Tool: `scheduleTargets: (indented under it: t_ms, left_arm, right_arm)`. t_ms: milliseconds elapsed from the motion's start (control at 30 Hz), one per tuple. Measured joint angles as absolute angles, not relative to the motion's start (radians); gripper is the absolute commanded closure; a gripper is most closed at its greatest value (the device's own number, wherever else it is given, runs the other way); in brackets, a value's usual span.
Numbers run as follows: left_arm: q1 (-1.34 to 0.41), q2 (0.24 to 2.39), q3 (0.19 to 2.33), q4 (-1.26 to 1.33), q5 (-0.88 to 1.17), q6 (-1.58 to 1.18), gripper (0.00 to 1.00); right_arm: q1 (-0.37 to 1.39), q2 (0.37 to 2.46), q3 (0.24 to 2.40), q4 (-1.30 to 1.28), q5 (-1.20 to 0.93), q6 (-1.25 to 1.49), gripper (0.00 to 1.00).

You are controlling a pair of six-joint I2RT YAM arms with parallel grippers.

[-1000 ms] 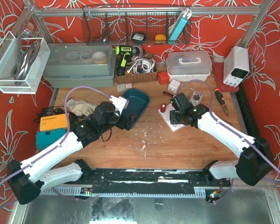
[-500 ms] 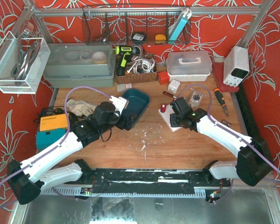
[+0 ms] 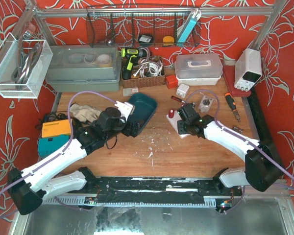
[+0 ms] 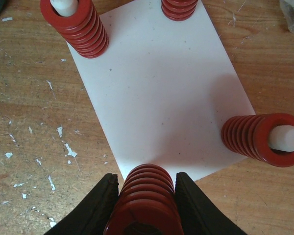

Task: Install the large spring

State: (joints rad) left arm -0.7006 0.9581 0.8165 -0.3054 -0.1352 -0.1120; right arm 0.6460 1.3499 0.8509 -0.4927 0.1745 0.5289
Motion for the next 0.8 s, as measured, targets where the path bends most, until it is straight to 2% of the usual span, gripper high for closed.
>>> scheduleTargets:
  t_ms: [200,300,400,433,500,533,667,800]
  left_arm:
    - [-0.701,0.936,0.791,-0.297,-0.131,-0.124,0.00]
    - [-0.701,0.919,0.781,-0.281,-0.130,-0.133,0.00]
    - [-0.701,0.897,0.775,-0.253,-0.131,-0.144,0.00]
    - [-0.701,0.889,0.773,-0.245,-0.133,-0.150,0.00]
    - [-0.701,0.873,0.768,-0.230,-0.145,-0.165,0.00]
    - [-0.701,0.866,0.764,-0.220,-0.158,-0.177,0.00]
    - [-0.701,0.813,0.681,-0.119,-0.262,-0.244,0.00]
    - [-0.701,0.742,0.487,0.105,-0.339,-0.205,0.00]
  right_arm:
    - [0.646,1.326,0.854,-0.508,0.184,0.514,0.49]
    - [0.646,1.270,0.866,-0.541,0.187,0.505,0.36]
    - [0.646,1.200,0.900,-0.583,0.196,0.496,0.31]
    - [0.646,1.179,0.915,-0.600,0.202,0.493,0.25]
    - [0.646,1.130,0.948,-0.630,0.213,0.481,0.05]
    - [0.646,1.106,0.959,-0.641,0.220,0.479,0.02]
    - [0.646,1.008,0.974,-0.651,0.276,0.442,0.01]
    - [0.646,0.938,0.937,-0.596,0.390,0.376,0.01]
